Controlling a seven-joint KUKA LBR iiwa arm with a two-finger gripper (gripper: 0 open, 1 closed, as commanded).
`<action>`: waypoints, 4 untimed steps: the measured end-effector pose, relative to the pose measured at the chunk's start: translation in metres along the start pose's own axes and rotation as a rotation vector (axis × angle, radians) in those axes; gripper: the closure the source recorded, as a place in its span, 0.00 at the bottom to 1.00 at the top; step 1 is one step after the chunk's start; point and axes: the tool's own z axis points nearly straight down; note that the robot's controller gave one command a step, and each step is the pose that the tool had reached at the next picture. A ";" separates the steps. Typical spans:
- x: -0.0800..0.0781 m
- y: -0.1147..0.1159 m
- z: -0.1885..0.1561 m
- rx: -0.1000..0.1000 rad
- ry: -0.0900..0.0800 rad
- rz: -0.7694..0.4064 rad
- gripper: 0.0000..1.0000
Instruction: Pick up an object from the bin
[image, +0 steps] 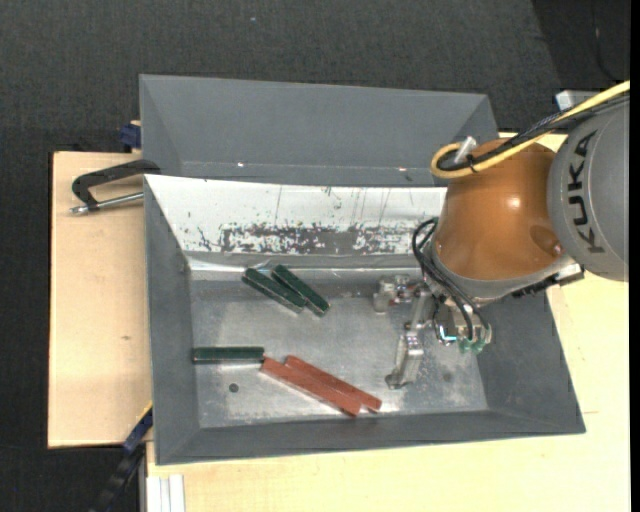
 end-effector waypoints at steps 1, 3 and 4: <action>-0.002 0.000 -0.004 0.000 -0.009 0.001 0.00; 0.004 0.023 0.112 0.000 -0.002 0.018 1.00; 0.003 0.022 0.113 0.000 -0.003 0.019 1.00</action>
Offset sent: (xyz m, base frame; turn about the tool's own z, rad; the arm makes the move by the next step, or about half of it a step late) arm -0.0058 0.0496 -0.1146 -0.2511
